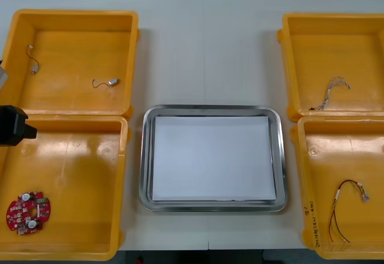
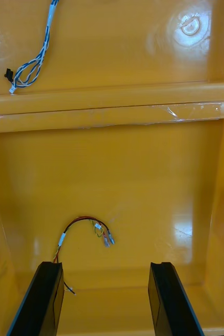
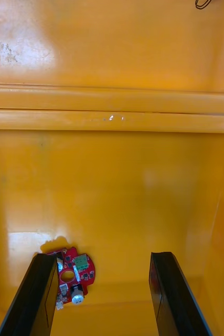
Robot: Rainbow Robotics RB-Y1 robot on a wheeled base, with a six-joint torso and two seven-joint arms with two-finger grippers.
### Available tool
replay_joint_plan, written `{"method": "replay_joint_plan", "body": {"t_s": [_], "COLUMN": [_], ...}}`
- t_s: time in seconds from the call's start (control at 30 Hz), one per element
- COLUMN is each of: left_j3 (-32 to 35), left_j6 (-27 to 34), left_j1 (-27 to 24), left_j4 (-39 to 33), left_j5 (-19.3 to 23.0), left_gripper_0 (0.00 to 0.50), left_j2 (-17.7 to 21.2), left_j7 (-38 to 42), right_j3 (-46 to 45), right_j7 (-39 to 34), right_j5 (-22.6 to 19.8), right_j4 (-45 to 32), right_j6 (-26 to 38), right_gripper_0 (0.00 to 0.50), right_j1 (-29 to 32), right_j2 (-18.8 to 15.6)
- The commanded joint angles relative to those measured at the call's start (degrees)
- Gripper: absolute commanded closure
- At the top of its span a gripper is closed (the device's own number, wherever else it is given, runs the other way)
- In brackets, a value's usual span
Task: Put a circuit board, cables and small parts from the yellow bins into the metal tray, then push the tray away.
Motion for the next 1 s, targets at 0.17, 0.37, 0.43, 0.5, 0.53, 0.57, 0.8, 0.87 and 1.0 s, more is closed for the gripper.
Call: {"method": "replay_joint_plan", "body": {"t_s": [0.17, 0.37, 0.43, 0.5, 0.53, 0.57, 0.8, 0.87, 1.0], "left_j3": [-0.6, -0.6, -0.6, -0.6, -0.6, -0.6, -0.6, -0.6, -0.6], "left_j6": [0.3, 0.3, 0.3, 0.3, 0.3, 0.3, 0.3, 0.3, 0.3], "left_j1": [0.9, 0.9, 0.9, 0.9, 0.9, 0.9, 0.9, 0.9, 0.9], "left_j4": [-1.8, -1.8, -1.8, -1.8, -1.8, -1.8, -1.8, -1.8, -1.8], "left_j5": [0.0, 0.0, 0.0, 0.0, 0.0, 0.0, 0.0, 0.0, 0.0], "left_gripper_0": [0.0, 0.0, 0.0, 0.0, 0.0, 0.0, 0.0, 0.0, 0.0], "left_j2": [2.2, 2.2, 2.2, 2.2, 2.2, 2.2, 2.2, 2.2, 2.2], "left_j7": [-5.3, -5.3, -5.3, -5.3, -5.3, -5.3, -5.3, -5.3, -5.3], "right_j3": [-1.9, -1.9, -1.9, -1.9, -1.9, -1.9, -1.9, -1.9, -1.9], "right_j7": [-2.5, -2.5, -2.5, -2.5, -2.5, -2.5, -2.5, -2.5, -2.5], "right_j5": [-0.2, -0.2, -0.2, -0.2, -0.2, -0.2, -0.2, -0.2, -0.2], "right_j4": [-0.5, -0.5, -0.5, -0.5, -0.5, -0.5, -0.5, -0.5, -0.5], "right_j6": [0.2, 0.2, 0.2, 0.2, 0.2, 0.2, 0.2, 0.2, 0.2], "right_gripper_0": [0.033, 0.033, 0.033, 0.033, 0.032, 0.033, 0.035, 0.033, 0.033], "right_j1": [0.6, 0.6, 0.6, 0.6, 0.6, 0.6, 0.6, 0.6, 0.6], "right_j2": [-2.5, -2.5, -2.5, -2.5, -2.5, -2.5, -2.5, -2.5, -2.5]}}
